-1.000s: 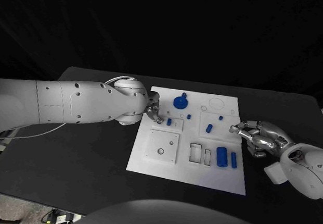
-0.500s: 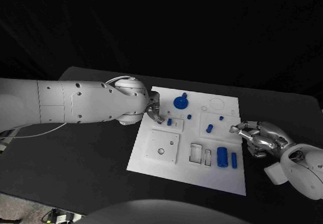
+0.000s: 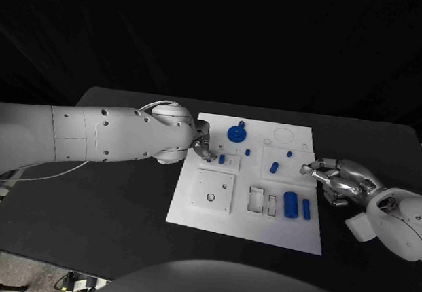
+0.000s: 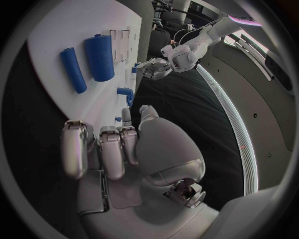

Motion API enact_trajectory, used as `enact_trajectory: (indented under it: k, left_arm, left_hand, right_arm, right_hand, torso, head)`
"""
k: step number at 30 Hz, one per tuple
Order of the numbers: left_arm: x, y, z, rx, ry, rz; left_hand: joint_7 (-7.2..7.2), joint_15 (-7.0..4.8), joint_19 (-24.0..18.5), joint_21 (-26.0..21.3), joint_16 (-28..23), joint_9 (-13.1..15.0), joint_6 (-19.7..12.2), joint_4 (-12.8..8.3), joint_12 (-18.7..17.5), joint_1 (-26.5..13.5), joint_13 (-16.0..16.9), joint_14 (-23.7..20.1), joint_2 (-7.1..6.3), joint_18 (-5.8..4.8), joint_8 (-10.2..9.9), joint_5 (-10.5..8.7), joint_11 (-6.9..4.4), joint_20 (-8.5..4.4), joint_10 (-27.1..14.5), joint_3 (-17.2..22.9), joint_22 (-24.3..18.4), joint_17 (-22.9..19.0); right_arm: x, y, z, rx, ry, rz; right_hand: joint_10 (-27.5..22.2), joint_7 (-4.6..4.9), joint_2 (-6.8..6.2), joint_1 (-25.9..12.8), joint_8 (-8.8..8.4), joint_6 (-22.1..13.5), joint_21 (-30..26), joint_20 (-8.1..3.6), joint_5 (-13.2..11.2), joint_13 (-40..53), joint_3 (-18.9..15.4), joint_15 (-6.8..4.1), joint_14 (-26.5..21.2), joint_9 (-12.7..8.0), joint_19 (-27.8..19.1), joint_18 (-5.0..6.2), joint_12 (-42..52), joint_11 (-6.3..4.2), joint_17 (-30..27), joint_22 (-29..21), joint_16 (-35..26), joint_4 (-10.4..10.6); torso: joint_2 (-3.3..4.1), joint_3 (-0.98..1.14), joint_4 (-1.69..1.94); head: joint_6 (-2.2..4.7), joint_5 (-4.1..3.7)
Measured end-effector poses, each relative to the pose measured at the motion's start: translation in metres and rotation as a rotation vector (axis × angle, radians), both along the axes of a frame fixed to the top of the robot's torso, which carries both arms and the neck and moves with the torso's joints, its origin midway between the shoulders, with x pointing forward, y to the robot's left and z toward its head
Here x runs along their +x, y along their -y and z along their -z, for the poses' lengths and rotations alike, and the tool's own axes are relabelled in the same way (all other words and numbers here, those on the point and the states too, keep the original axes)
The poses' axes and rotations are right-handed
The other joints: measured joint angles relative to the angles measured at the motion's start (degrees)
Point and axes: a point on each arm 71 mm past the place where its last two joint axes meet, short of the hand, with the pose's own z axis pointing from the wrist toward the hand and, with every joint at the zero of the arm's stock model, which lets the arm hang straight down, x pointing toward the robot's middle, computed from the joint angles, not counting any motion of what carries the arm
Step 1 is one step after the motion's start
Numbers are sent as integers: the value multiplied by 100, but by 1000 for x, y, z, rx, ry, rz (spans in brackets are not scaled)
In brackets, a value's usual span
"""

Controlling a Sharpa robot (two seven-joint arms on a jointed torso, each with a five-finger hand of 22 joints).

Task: Assemble the parts on the task board

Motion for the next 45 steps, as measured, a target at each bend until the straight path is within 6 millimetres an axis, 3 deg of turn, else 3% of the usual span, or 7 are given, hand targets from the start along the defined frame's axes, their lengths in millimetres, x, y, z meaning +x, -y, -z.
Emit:
enact_trajectory:
  k: [11, 13, 15, 18, 24, 45]
  left_arm:
    - [0, 0, 2, 0, -7, -1]
    - [0, 0, 3, -1, -7, -2]
    - [0, 0, 3, -1, -8, -3]
    - [-1, 0, 3, -2, -8, -3]
    - [-1, 0, 3, -6, -7, -4]
    - [-8, -6, -3, -56, 62, -37]
  left_hand:
    - [0, 0, 0, -21, 0, -24, 0, -22, 0, -22, 0, 0, 23, 0, -34, 3, 0, 0, 0, -69, 0, 0]
    - [0, 0, 0, -21, 0, -29, 0, -22, 0, -20, 0, 0, 25, 0, -66, 98, 0, 0, 0, -69, 0, 0]
    - [0, 0, 0, -21, 0, -33, 0, -38, 0, 79, 0, 0, 87, 0, -67, 285, 0, 0, 0, -85, 0, -1]
    - [1, 0, 0, -21, 0, -34, 0, -61, 0, 197, 0, 0, 71, 0, -96, 557, 0, 0, 0, -62, 0, -1]
    - [3, 0, 0, -21, 0, -34, 1, -99, 0, 330, 0, 0, 67, 0, -96, 762, 0, 0, 0, -23, 0, -1]
    - [4, 0, 0, -45, 0, -21, 26, -85, 0, 386, 0, 0, 98, 0, -96, 766, 0, 0, 0, -4, 0, -1]
  right_arm:
    - [-1, 0, 1, 0, -3, 0]
    - [-1, 0, 1, 0, -3, 0]
    - [-1, 0, 2, -1, -4, 0]
    - [-1, 1, 2, -1, -4, 1]
    - [-1, 1, 2, -1, -6, 1]
    - [-1, 1, 4, -4, -9, 3]
  right_hand:
    - [0, 0, 0, 0, 0, 0, 0, -20, 0, 0, 14, 0, 0, 0, -20, 0, 6, 0, -1, 0, 0, 14]
    - [0, 0, 0, 0, 0, 0, 0, -20, 0, 0, 14, 0, 0, 0, -20, 0, 9, 0, -1, 0, 0, 14]
    - [0, 0, 0, 0, 0, 0, 0, -20, 0, 0, 14, 0, 0, 0, -20, -1, -4, 0, -1, 0, 0, 14]
    - [0, 0, 0, 0, 0, 0, 0, -20, 0, 0, 14, 1, 1, 0, -20, -1, -11, 0, -1, -1, 0, 14]
    - [0, 0, 0, 0, 0, 0, 0, -20, 0, 0, 14, 1, 1, 0, -20, 0, -10, 0, -1, -1, 0, 14]
    - [0, 0, 0, 0, 0, 0, -22, -20, 0, 0, 30, -13, -13, 0, -19, 0, -7, 0, -3, 3, 0, -3]
  torso:
    - [0, 2, -2]
    - [0, 2, -1]
    - [0, 1, -1]
    - [-1, -1, -1]
    - [-2, -1, 1]
    - [-2, -3, 2]
  head:
    - [0, -5]
    - [0, -5]
    - [0, -5]
    - [0, -5]
    - [0, -5]
    - [0, 6]
